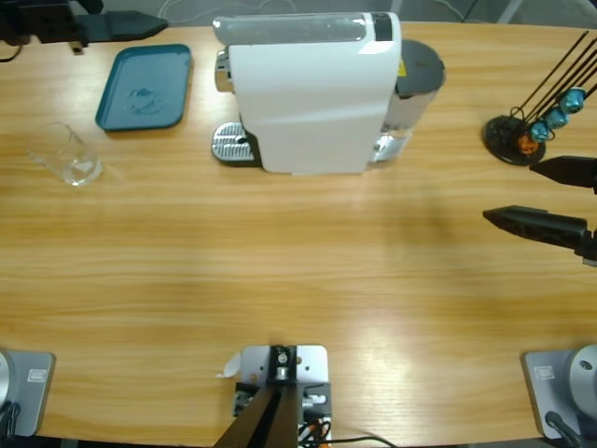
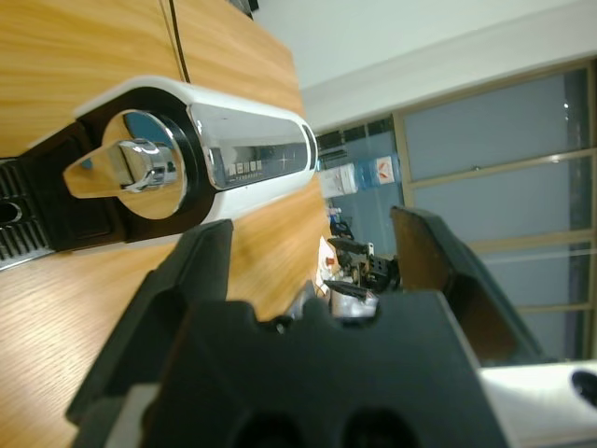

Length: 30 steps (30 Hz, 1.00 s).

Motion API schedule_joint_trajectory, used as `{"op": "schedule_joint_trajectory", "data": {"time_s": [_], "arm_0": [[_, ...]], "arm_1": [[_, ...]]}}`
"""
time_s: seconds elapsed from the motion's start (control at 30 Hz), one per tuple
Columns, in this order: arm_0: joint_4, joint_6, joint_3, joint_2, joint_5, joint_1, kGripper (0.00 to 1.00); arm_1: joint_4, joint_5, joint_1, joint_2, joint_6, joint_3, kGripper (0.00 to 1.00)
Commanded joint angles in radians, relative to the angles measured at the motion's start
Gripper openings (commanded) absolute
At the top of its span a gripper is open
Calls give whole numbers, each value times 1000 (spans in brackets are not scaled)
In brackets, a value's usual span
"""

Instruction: Pour coffee

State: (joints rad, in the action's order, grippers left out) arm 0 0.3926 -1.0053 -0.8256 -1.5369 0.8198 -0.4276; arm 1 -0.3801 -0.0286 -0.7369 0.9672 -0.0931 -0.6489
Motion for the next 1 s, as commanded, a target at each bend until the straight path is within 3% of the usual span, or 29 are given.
{"op": "schedule_joint_trajectory", "data": {"time_s": [0.03,0.67,0.77,1.0], "arm_0": [[92,-27,5,-130,62,0,729],[217,-51,-22,-258,84,0,723],[231,-59,-23,-264,85,0,642],[236,-70,-27,-286,99,-8,642]], "arm_1": [[10,-17,-10,-15,1,34,853],[10,-16,-10,-10,3,32,853],[10,-16,-10,-10,3,32,853],[10,-16,-10,-8,3,32,853]]}}
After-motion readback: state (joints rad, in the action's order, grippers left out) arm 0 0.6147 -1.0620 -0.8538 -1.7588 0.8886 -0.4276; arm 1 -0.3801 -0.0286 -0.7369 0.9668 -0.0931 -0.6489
